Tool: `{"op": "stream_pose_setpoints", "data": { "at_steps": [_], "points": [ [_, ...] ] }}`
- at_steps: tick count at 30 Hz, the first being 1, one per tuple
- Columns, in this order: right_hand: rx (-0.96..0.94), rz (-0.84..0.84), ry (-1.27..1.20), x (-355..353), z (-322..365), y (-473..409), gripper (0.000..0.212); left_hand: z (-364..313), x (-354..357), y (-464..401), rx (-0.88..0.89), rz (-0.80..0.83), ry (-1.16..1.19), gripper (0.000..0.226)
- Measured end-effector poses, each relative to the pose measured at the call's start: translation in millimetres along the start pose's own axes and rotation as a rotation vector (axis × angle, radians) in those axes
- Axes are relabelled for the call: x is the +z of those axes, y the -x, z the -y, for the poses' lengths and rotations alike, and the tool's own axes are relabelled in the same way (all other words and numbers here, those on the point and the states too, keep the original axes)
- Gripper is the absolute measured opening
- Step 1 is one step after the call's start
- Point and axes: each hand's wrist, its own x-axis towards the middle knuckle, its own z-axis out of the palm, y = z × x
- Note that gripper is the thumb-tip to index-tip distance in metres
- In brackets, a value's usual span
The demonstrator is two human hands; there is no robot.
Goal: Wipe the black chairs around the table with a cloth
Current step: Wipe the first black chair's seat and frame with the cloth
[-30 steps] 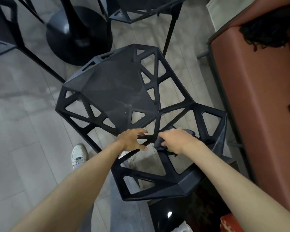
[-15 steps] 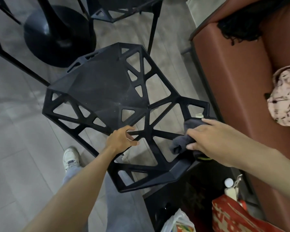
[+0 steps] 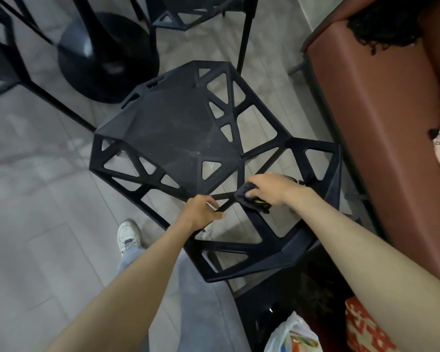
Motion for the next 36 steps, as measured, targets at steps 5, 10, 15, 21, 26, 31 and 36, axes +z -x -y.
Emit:
{"op": "stream_pose_setpoints", "data": {
  "at_steps": [5,10,15,21,26,31,36],
  "points": [
    [-0.013,-0.055,-0.05,4,-8,10,0.016,0,1,10,0.022,0.022,0.22,0.042],
    [0.039,-0.245,-0.193,4,-3,11,0.022,-1,2,10,0.031,0.031,0.236,0.046],
    [-0.024,-0.184,-0.107,6,6,-1,0.024,0,4,12,0.019,0.005,0.328,0.051],
    [-0.089,0.02,0.04,10,16,24,0.025,4,10,17,0.017,-0.053,0.326,0.041],
    [-0.173,0.179,0.089,-26,39,123,0.024,0,7,20,-0.002,-0.071,0.337,0.048],
    [-0.093,0.062,0.14,-14,52,188,0.014,2,9,18,-0.009,-0.064,0.381,0.049],
    [-0.001,-0.094,0.079,18,49,128,0.017,-3,9,19,0.002,-0.076,0.307,0.046]
  ]
}}
